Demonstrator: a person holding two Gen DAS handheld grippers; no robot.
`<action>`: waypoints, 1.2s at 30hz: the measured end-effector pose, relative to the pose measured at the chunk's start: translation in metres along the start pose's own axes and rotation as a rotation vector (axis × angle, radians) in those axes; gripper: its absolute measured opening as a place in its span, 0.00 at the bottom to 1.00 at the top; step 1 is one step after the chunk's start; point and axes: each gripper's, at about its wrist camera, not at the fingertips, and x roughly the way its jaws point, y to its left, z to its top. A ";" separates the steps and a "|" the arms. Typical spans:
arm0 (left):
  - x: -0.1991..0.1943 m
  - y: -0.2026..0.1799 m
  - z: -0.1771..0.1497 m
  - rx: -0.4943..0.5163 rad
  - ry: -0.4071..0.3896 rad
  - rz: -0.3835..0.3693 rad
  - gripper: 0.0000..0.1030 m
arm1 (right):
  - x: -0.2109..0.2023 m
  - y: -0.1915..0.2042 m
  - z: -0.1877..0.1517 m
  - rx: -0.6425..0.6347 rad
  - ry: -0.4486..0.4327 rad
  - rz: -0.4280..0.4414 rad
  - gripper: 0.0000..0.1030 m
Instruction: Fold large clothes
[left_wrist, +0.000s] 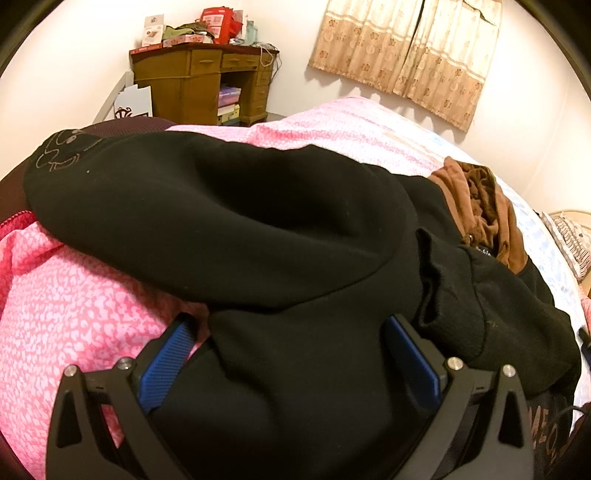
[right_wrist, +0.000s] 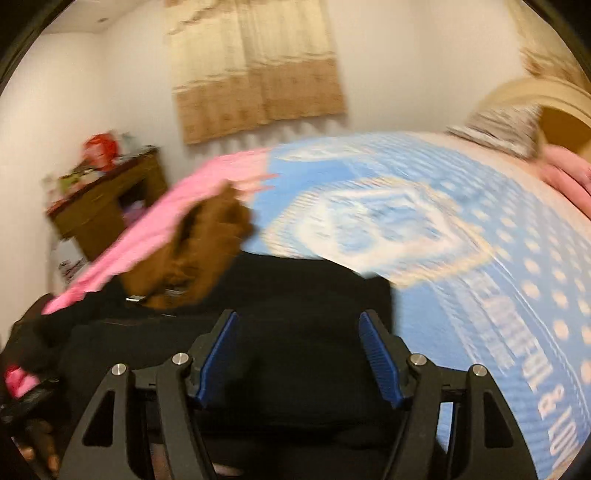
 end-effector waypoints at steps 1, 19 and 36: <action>0.000 0.000 0.000 0.002 0.001 0.003 1.00 | 0.006 -0.006 -0.006 0.003 0.023 -0.004 0.66; -0.040 -0.060 0.014 0.193 -0.111 0.084 1.00 | 0.037 -0.029 -0.023 0.128 0.190 0.003 0.94; -0.078 0.076 0.065 -0.127 -0.224 0.280 1.00 | 0.030 -0.026 -0.027 0.126 0.175 -0.013 0.94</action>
